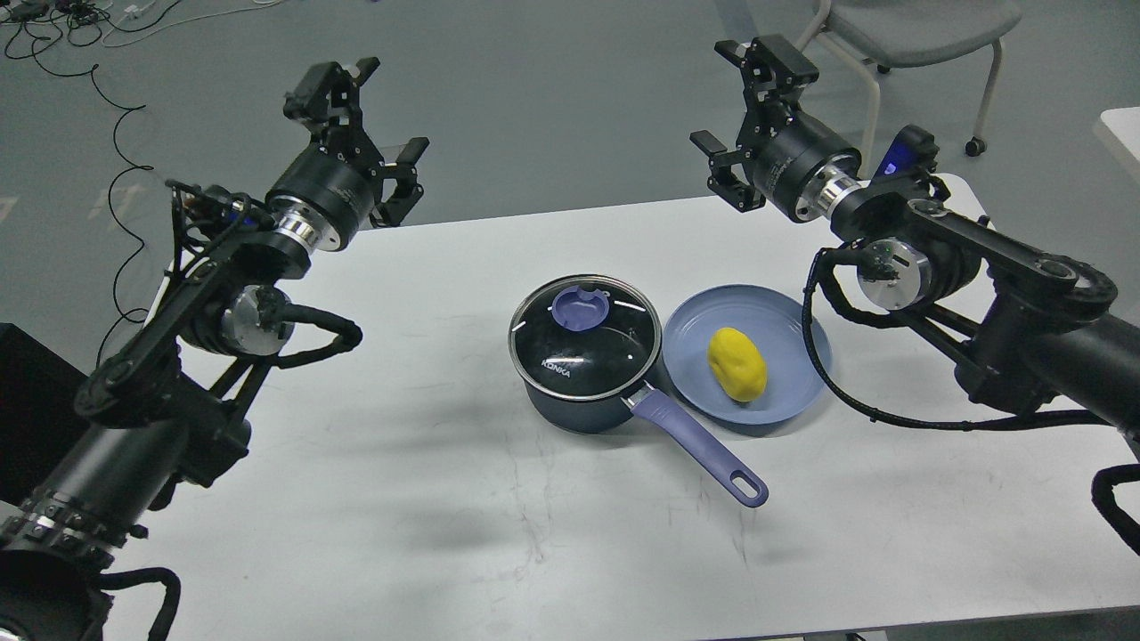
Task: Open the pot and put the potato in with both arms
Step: 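Reach the left gripper toward the blue knob of the pot lid, then close the left gripper on the blue lid knob, then lift the glass lid off the pot and set it down nearer the robot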
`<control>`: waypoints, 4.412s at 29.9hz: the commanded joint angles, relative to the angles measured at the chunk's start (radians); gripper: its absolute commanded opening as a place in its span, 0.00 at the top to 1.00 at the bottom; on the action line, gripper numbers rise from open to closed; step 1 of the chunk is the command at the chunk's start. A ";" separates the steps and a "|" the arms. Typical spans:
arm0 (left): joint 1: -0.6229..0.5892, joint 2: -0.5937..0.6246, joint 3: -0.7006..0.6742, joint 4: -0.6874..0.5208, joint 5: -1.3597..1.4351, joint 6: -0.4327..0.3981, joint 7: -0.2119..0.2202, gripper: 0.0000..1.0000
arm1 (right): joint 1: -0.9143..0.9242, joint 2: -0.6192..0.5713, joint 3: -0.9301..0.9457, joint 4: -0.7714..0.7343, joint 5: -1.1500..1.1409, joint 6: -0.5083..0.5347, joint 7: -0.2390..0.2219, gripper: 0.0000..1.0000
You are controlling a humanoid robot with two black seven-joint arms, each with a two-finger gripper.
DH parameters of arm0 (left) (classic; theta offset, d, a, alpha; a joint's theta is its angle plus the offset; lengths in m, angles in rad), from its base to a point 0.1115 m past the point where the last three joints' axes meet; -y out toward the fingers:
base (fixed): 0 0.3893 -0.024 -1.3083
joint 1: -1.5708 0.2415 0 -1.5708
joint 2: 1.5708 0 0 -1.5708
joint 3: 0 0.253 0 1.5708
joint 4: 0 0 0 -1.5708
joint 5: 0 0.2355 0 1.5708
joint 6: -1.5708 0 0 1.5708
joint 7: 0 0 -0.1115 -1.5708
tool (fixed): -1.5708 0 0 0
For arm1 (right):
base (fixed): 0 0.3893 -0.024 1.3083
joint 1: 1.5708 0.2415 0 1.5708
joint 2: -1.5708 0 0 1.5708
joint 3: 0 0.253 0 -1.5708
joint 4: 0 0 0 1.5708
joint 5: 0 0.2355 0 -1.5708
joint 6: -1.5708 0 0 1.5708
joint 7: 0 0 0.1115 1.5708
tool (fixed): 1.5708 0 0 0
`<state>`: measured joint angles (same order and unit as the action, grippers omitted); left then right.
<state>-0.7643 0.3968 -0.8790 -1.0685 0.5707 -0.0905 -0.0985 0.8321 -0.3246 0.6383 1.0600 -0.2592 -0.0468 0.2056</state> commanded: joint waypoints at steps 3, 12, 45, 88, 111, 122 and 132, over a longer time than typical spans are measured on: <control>-0.029 0.126 0.083 -0.143 0.425 0.012 -0.027 0.02 | -0.027 -0.025 0.011 -0.015 0.001 0.001 -0.002 0.00; -0.027 0.188 0.280 -0.386 1.158 0.098 -0.046 0.02 | -0.050 -0.030 0.044 -0.049 0.001 -0.002 -0.002 0.00; -0.058 -0.029 0.565 -0.188 1.611 0.124 -0.043 0.02 | -0.122 -0.074 0.073 -0.075 0.003 -0.007 -0.002 0.00; -0.026 -0.047 0.606 -0.090 1.611 0.153 -0.059 0.04 | -0.133 -0.080 0.064 -0.080 0.001 -0.010 0.000 0.00; -0.033 -0.039 0.598 -0.057 1.611 0.153 -0.078 0.56 | -0.139 -0.077 0.052 -0.106 -0.002 -0.012 0.003 0.00; -0.148 0.048 0.601 -0.142 1.554 0.146 -0.081 0.56 | -0.126 -0.073 0.052 -0.106 0.000 -0.010 0.003 0.00; -0.139 0.302 0.609 -0.146 1.482 0.155 -0.108 0.61 | -0.123 -0.071 0.052 -0.104 -0.002 -0.010 0.003 0.00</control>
<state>-0.9222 0.6154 -0.2731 -1.2151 2.0887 0.0576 -0.1853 0.7083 -0.3956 0.6902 0.9560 -0.2608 -0.0567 0.2087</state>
